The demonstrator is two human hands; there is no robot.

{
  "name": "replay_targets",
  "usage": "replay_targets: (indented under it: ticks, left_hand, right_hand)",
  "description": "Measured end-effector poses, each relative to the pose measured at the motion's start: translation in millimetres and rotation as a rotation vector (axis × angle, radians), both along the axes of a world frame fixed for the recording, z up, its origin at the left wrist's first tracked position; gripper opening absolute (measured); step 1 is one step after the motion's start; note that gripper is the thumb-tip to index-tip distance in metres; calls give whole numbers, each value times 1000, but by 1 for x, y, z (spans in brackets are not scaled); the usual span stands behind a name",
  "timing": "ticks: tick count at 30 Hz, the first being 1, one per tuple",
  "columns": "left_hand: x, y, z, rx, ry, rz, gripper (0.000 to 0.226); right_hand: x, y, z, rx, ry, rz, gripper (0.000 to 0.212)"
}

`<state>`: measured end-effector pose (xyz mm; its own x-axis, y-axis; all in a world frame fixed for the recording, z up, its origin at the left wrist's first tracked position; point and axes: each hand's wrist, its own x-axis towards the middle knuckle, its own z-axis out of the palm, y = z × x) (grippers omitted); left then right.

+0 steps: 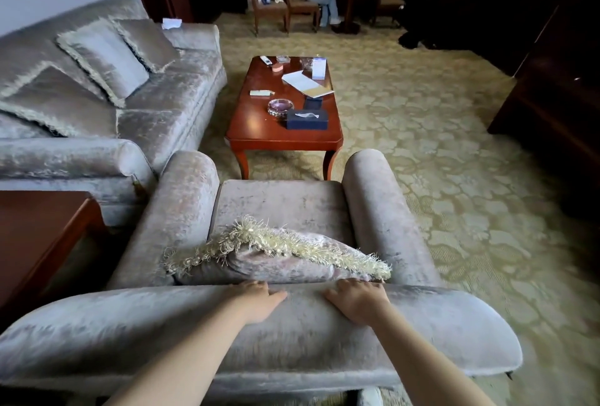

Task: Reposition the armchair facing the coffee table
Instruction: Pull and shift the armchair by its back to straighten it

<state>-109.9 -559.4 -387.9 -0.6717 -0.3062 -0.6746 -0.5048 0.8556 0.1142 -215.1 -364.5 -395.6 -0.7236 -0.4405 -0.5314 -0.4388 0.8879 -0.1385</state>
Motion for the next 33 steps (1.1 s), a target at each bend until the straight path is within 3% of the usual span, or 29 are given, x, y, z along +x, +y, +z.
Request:
replay_targets:
  ticks: [3, 8, 15, 23, 29, 33]
  left_hand:
    - [-19, 22, 0, -15, -24, 20, 86]
    - [-55, 61, -13, -2, 7, -51, 77]
    - [-78, 66, -21, -7, 54, 56, 62]
    - [-67, 68, -25, -58, 136, 51, 64]
    - [-61, 56, -21, 50, 139, 13, 55]
    - [-19, 3, -8, 108, 153, -43, 65]
  right_hand:
    - [-17, -4, -5, 7, -106, 27, 71]
    - [-39, -6, -8, 6, -267, 142, 58]
    - [-65, 2, -18, -51, -313, 295, 51]
    - [-62, -8, -42, -86, -333, 209, 40]
    - [-53, -42, -42, -112, -329, 150, 41]
    - [-22, -83, -38, -151, -278, 114, 42]
